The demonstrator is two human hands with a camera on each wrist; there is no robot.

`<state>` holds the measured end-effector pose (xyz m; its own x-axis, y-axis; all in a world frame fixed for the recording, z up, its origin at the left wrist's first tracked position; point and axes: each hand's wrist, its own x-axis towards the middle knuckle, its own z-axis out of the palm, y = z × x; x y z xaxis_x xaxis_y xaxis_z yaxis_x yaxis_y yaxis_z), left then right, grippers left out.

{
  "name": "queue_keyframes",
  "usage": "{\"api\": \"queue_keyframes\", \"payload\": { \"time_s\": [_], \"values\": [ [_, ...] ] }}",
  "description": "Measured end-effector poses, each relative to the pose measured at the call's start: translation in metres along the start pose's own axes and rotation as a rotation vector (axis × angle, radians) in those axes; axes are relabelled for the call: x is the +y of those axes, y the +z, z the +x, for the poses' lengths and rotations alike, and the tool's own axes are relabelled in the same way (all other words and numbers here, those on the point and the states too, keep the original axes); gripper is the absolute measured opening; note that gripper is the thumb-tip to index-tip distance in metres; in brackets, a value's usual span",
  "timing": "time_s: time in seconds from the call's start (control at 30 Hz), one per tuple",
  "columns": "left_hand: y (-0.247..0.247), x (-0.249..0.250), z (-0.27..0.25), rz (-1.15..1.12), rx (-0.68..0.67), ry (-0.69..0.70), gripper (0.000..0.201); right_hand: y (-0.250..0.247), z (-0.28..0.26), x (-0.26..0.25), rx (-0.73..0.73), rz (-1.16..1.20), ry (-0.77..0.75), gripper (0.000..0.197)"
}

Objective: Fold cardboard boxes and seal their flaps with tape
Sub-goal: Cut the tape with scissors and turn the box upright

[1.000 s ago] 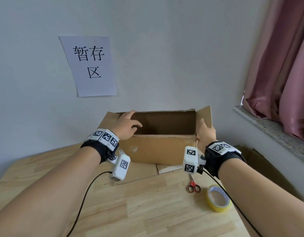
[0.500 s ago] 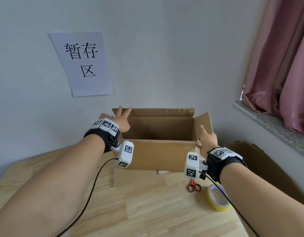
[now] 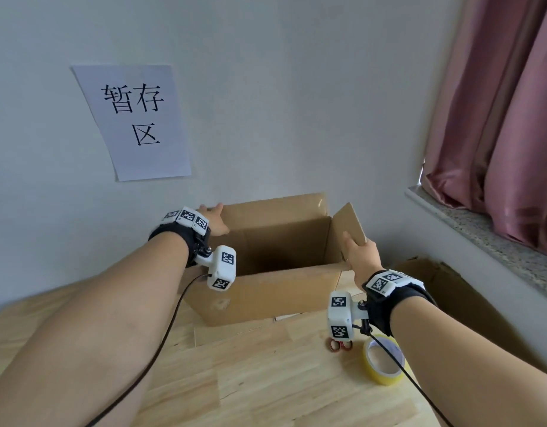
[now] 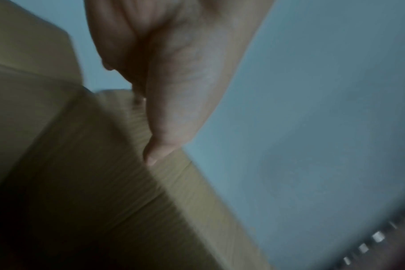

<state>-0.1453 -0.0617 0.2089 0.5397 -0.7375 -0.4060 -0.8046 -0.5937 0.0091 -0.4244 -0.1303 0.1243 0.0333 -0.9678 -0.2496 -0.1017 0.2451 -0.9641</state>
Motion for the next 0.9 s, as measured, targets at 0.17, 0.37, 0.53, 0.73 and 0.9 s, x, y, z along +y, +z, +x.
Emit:
{"api": "queue_keyframes", "payload": {
  "time_s": [0.17, 0.37, 0.53, 0.73, 0.9],
  "values": [
    [0.012, -0.016, -0.006, 0.017, -0.095, -0.001, 0.076, 0.001, -0.003, 0.004, -0.025, -0.009, -0.017, 0.017],
    [0.014, -0.039, -0.022, -0.131, -0.002, 0.006, 0.071, 0.013, -0.001, 0.005, 0.030, -0.013, 0.011, 0.029],
    [0.036, -0.068, -0.043, -0.118, 0.120, -0.038, 0.050, 0.016, 0.000, 0.008, 0.047, -0.029, 0.002, 0.039],
    [0.078, -0.094, -0.047, -0.562, 0.139, -0.261, 0.072, 0.011, -0.002, 0.012, 0.037, -0.103, 0.030, 0.045],
    [0.092, -0.086, -0.057, -1.198, 0.184, -0.441, 0.045, 0.009, -0.008, 0.017, -0.105, -0.188, 0.180, 0.044]
  ]
}}
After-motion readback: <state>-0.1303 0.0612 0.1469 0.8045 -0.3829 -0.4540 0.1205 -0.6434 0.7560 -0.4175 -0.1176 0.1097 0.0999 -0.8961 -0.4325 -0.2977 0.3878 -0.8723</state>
